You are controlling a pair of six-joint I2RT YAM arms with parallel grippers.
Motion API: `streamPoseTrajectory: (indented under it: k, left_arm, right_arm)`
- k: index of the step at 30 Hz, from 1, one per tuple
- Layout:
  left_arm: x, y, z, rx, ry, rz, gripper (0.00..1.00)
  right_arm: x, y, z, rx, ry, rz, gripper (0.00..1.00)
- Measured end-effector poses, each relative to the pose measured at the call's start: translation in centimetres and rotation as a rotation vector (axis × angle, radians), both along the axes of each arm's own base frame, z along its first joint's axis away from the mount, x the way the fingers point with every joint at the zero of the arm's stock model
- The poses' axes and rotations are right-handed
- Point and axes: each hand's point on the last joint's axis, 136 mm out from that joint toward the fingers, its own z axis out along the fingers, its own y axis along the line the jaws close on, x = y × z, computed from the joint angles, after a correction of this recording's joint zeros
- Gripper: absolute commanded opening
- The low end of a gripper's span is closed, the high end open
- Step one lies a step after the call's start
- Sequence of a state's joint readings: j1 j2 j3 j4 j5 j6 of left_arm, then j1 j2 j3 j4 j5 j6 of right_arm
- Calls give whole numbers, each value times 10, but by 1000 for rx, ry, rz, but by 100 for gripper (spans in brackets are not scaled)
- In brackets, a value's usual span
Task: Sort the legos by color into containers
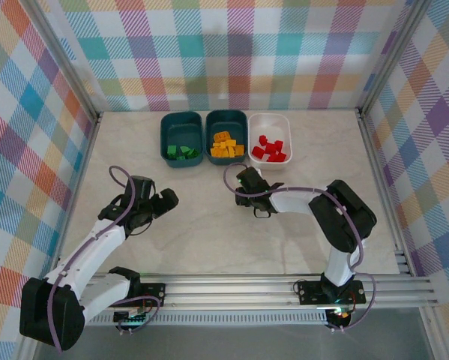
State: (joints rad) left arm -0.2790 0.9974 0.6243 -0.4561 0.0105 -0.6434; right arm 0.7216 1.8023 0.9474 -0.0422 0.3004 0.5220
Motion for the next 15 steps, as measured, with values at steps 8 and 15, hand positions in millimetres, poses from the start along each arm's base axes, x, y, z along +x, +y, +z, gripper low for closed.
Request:
streamPoseTrajectory:
  k: [8, 15]
  left_arm:
    - [-1, 1, -1, 6, 4, -1, 93]
    - [-1, 5, -13, 1, 11, 48, 93]
  right_arm:
    - [1, -6, 6, -28, -14, -25, 17]
    - [9, 46, 74, 137, -110, 69, 17]
